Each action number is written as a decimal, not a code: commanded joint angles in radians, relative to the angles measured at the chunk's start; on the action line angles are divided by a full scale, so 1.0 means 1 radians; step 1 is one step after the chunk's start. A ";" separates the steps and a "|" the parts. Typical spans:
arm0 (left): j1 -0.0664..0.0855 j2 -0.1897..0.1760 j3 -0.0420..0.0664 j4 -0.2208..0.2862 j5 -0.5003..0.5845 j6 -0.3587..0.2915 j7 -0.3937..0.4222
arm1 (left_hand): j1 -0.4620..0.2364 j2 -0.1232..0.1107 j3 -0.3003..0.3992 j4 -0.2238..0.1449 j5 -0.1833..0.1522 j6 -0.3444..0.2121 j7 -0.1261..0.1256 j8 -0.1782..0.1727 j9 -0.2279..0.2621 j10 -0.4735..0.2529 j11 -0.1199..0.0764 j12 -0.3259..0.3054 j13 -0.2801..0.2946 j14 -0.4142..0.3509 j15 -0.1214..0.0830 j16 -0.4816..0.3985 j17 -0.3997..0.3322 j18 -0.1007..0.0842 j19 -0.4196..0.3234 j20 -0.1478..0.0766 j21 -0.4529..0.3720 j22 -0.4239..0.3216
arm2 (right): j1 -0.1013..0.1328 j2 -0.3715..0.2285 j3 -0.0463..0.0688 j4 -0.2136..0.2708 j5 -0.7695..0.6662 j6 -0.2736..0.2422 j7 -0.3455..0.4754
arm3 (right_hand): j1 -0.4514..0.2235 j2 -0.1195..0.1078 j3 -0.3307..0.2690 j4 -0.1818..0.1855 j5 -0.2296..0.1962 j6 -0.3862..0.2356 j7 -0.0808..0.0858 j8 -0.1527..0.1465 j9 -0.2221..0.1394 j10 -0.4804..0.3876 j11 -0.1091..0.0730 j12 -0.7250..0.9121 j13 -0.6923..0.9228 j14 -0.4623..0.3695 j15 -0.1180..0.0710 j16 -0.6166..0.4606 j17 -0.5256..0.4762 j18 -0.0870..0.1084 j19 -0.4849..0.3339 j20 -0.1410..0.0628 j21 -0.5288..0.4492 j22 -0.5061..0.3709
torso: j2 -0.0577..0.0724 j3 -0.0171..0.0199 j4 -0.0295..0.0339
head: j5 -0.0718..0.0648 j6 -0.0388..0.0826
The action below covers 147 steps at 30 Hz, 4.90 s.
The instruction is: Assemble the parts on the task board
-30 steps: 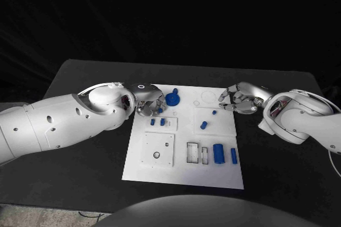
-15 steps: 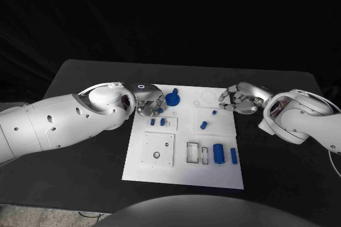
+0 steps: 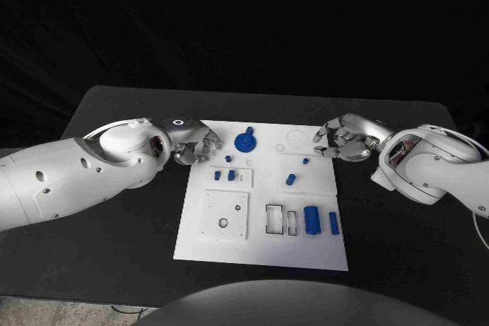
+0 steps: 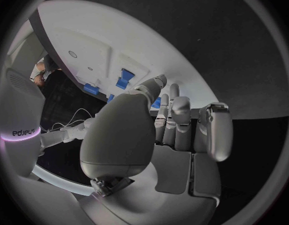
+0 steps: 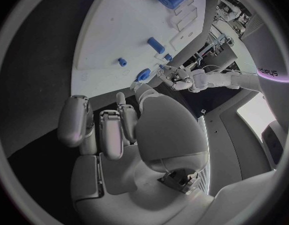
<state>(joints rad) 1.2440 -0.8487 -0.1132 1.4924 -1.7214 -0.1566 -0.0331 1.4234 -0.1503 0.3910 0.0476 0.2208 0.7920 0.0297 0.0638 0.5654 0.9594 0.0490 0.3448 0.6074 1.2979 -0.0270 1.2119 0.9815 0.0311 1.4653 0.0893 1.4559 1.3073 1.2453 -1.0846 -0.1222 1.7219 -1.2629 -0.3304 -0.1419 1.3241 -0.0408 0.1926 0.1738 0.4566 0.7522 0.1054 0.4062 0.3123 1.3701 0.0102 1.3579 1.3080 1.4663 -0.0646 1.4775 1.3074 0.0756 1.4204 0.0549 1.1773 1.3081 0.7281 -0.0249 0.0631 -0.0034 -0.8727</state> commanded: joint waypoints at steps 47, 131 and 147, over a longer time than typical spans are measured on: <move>0.000 -0.128 -0.039 0.110 1.565 0.039 0.686 | -0.028 0.157 -0.404 0.240 0.289 -0.210 0.038 0.260 -0.160 -0.564 0.125 0.227 0.005 -0.599 0.175 -0.563 -0.452 0.129 -0.769 0.147 -1.020 -0.207 | -0.014 0.074 0.003 0.011 -0.535 0.169 -0.097 | 0.049 -0.133 0.067 -0.060 0.057 0.138 -0.034 -0.159 0.006 -0.593 0.083 -0.933 -0.841 -0.053 0.053 -0.244 -0.184 0.052 -0.097 0.040 -0.339 0.084 | -0.006 -0.0213 0.0242 | -0.053 0.000; -0.014 -0.089 -0.057 0.070 1.559 0.088 0.615 | 0.035 0.206 -0.436 0.240 0.355 -0.237 0.069 0.283 -0.203 -0.607 0.148 0.268 -0.048 -0.634 0.190 -0.578 -0.457 0.129 -0.782 0.161 -1.078 -0.219 | -0.066 0.122 0.003 -0.077 -0.472 0.139 -0.065 | 0.057 -0.096 0.123 -0.106 0.040 0.247 0.002 -0.144 0.114 -0.442 0.057 -0.941 -0.945 -0.045 0.048 -0.236 -0.187 0.051 -0.084 0.033 -0.351 0.094 | -0.008 -0.0215 0.0259 | -0.048 0.000; -0.016 -0.085 -0.057 0.067 1.559 0.092 0.608 | 0.042 0.213 -0.435 0.239 0.360 -0.237 0.072 0.285 -0.206 -0.608 0.149 0.273 -0.052 -0.633 0.189 -0.576 -0.457 0.129 -0.782 0.161 -1.082 -0.219 | -0.067 0.123 0.003 -0.078 -0.469 0.118 -0.050 | 0.071 -0.081 0.122 -0.125 0.048 0.294 -0.005 -0.107 0.160 -0.380 0.043 -0.929 -0.953 -0.041 0.043 -0.230 -0.182 0.050 -0.077 0.028 -0.341 0.097 | -0.009 -0.0215 0.0253 | -0.046 0.000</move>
<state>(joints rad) 1.2298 -0.9364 -0.1708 1.5586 -0.1646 -0.0863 0.5716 1.4631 0.0580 -0.0396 0.2849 0.5747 0.5572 0.0944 0.3429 0.3599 0.3572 0.1982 0.6128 0.5562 0.6708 0.1645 0.6348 0.5250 0.1550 0.6864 0.2501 0.3780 1.0893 1.1818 -0.9607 -0.1163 1.6485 -1.7293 -0.2170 -0.1917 1.3953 -0.1342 0.3151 0.0533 0.5015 1.0402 0.0996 0.2948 0.4682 0.9867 0.0525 0.4240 0.3559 1.4234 -0.0181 1.2460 1.1240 0.1388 1.3377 0.0860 0.8320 1.3074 0.7196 -0.0464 0.0886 -0.0492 -0.8727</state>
